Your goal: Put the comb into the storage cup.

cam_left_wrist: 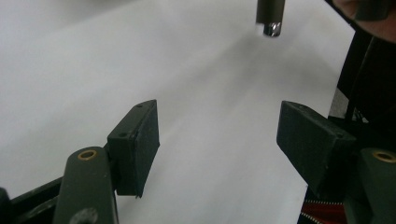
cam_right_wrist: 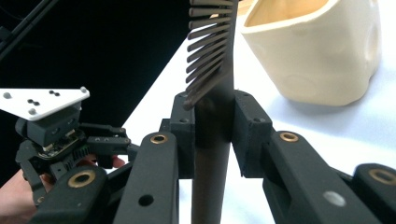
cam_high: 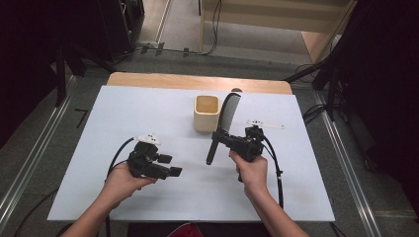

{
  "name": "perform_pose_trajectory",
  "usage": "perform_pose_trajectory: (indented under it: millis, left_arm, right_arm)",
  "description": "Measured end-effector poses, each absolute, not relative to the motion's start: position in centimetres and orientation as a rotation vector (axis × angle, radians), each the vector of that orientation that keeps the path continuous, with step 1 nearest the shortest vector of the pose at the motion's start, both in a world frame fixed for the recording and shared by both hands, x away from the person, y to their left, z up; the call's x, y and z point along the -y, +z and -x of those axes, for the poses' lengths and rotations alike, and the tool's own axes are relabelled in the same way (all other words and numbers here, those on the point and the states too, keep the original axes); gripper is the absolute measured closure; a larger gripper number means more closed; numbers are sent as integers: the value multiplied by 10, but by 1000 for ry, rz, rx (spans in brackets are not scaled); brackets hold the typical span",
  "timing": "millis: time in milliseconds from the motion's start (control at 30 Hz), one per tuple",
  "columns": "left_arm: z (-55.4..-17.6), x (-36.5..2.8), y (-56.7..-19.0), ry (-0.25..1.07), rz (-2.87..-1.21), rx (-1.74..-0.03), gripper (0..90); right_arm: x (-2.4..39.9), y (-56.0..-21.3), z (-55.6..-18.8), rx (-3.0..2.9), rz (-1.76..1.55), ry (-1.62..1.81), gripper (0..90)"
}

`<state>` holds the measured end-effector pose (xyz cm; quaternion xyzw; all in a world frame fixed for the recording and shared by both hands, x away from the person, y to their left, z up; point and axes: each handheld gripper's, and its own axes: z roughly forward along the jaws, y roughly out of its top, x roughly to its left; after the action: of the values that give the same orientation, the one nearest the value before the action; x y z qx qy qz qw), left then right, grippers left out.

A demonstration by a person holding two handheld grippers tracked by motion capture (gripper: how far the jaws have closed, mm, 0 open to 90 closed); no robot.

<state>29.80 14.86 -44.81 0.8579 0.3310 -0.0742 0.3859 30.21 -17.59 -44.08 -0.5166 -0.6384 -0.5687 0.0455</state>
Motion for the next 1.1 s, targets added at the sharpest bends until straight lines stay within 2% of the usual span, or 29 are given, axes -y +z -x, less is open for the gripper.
perform_pose_trajectory:
  millis: [300,633,1100]
  left_arm:
    - [-292,-164,-456,-162,-2243,-816,313]
    - [-289,-182,-459,-140,-2222,-836,313]
    - [-287,-184,-463,-143,-2234,-816,314]
  right_arm:
    - [183,-435,-310,1968,1519,-1770,701]
    - [183,-427,-327,1958,1521,-1760,701]
    - [182,-409,-354,1930,1551,-1788,701]
